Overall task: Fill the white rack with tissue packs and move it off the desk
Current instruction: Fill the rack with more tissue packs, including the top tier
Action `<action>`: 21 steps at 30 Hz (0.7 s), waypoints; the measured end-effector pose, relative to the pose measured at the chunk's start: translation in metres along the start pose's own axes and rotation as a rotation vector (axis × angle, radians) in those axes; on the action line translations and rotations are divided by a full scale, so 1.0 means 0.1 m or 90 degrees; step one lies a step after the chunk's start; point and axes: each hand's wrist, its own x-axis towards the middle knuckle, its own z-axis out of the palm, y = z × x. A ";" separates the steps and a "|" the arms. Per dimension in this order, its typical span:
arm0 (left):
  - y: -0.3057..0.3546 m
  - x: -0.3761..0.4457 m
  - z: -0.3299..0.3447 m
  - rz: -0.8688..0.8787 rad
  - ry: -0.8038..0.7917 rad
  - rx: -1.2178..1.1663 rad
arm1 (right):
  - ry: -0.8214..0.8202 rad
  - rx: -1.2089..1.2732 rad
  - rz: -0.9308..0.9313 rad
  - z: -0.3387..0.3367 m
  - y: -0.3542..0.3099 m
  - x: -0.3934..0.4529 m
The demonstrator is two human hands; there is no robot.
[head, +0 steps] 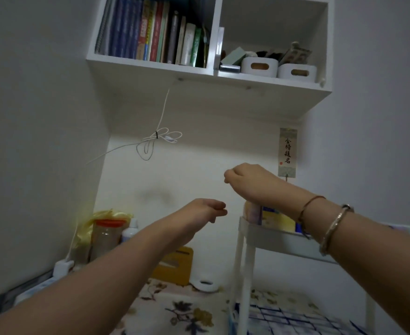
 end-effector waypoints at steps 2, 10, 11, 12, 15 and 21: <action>-0.09 -0.14 -0.24 -0.010 0.028 0.017 | 0.015 0.045 -0.056 0.11 -0.26 -0.06; -1.19 -1.12 -1.20 -0.150 0.199 0.257 | -0.114 0.132 -0.125 1.29 -0.95 -0.29; -1.36 -1.29 -1.31 -0.175 0.221 0.308 | -0.136 0.139 -0.127 1.46 -1.00 -0.31; -1.53 -1.46 -1.43 -0.204 0.237 0.367 | -0.163 0.147 -0.129 1.66 -1.08 -0.34; -1.91 -1.88 -1.74 -0.301 0.242 0.517 | -0.241 0.158 -0.153 2.21 -1.31 -0.42; -2.45 -2.27 -2.13 -0.410 0.245 0.599 | -0.356 0.195 -0.188 3.00 -1.73 -0.60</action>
